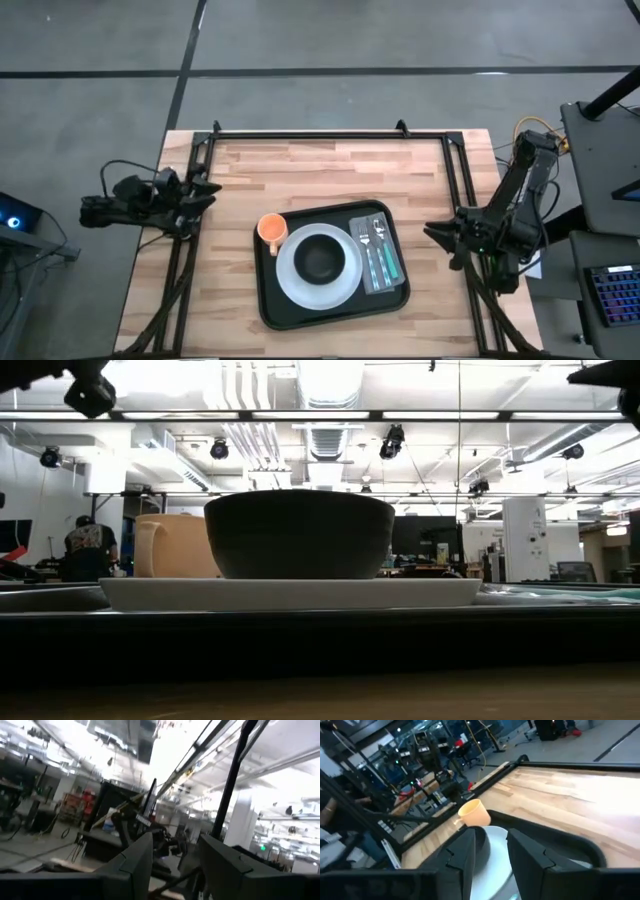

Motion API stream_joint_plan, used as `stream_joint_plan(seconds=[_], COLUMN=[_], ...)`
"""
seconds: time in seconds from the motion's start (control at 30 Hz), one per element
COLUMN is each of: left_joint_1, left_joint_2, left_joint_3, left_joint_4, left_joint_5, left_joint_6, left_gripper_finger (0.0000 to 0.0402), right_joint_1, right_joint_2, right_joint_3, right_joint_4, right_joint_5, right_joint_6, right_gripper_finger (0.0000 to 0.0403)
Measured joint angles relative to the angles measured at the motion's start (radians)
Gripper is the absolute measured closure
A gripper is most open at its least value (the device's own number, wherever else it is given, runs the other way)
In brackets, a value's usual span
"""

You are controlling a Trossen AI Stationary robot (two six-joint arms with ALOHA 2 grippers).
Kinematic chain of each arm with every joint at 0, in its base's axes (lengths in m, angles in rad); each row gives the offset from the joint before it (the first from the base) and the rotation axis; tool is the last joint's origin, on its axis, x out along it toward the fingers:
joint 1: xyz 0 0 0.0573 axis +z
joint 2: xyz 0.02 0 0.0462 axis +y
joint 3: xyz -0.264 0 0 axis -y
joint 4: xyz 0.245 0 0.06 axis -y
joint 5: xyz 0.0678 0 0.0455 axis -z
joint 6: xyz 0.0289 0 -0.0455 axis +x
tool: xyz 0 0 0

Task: Set up tray
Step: Return to Home Position

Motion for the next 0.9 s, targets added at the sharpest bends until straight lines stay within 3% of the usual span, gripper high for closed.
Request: stream_joint_plan(seconds=[0.27, 0.47, 0.6, 0.9], left_joint_1=[0.000, -0.001, -0.002, -0.002], left_joint_2=[0.023, 0.018, -0.008, 0.004], left_joint_3=[-0.110, -0.187, -0.252, -0.255], left_joint_4=[0.103, 0.304, 0.397, 0.407], left_joint_5=[0.040, 0.075, 0.094, 0.116], left_joint_6=[0.001, 0.019, 0.017, 0.016], left_gripper_finger=[0.0260, 0.0260, 0.0260, 0.0260], right_joint_1=[0.000, 0.004, 0.023, 0.139], right_joint_2=[0.003, 0.018, 0.034, 0.050], right_joint_3=[0.045, 0.020, -0.021, -0.202], right_joint_4=[0.028, 0.033, 0.043, 0.132], right_joint_5=[-0.038, 0.014, 0.112, 0.166], right_joint_6=[-0.084, -0.065, -0.039, 0.082], right_gripper_finger=[0.0311, 0.0316, 0.0317, 0.0317])
